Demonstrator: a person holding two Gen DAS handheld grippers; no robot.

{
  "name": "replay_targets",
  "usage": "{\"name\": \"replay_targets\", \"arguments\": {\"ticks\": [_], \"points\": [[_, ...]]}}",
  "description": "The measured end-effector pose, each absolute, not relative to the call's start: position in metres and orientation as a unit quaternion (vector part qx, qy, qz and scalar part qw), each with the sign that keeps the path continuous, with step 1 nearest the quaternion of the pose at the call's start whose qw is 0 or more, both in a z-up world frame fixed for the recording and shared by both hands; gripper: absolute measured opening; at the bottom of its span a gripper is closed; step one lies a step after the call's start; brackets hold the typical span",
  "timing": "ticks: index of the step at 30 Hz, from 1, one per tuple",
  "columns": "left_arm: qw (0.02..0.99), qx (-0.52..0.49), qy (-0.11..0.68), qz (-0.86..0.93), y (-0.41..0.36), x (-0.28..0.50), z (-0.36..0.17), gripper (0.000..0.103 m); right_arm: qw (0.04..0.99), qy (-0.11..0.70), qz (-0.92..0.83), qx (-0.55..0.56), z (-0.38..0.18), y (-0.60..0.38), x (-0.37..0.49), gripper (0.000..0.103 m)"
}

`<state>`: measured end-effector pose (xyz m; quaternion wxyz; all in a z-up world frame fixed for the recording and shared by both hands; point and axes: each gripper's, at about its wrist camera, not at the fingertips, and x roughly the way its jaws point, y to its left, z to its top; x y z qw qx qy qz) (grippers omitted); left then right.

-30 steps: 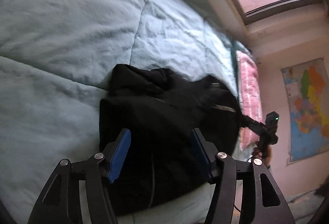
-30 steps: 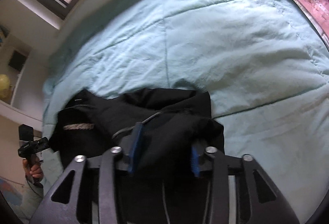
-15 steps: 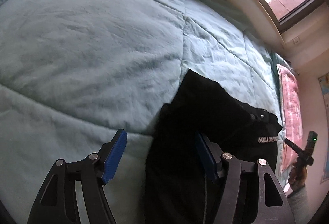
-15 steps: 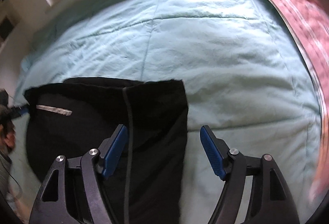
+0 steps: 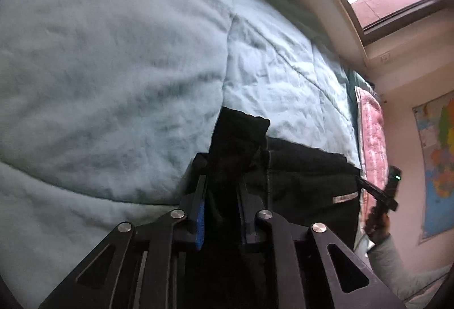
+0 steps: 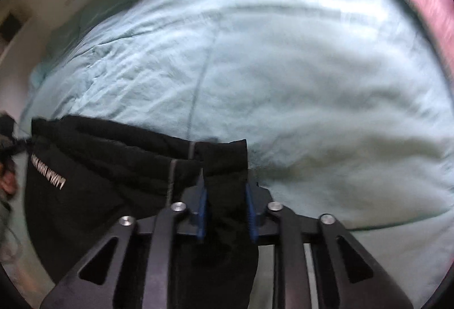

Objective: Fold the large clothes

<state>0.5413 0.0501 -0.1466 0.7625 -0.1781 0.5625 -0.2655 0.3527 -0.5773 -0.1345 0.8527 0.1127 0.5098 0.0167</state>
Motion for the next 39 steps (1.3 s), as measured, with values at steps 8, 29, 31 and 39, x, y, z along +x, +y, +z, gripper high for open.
{"name": "replay_targets", "arguments": {"ticks": [8, 29, 31, 39], "points": [[0.824, -0.165, 0.473, -0.265, 0.044, 0.534, -0.067, 0.009, 0.893, 0.445, -0.052, 0.041, -0.057, -0.558, 0.341, 0.016], [0.748, -0.204, 0.602, -0.190, 0.053, 0.621, -0.176, 0.050, 0.836, 0.519, -0.065, 0.163, -0.149, -0.595, 0.414, 0.032], [0.738, -0.237, 0.602, -0.195, 0.071, 0.613, -0.163, 0.049, 0.853, 0.486, -0.049, 0.185, -0.120, -0.599, 0.397, 0.032], [0.799, -0.158, 0.534, -0.227, 0.055, 0.520, -0.063, 0.057, 0.891, 0.416, 0.011, 0.182, -0.023, -0.526, 0.316, 0.080]]}}
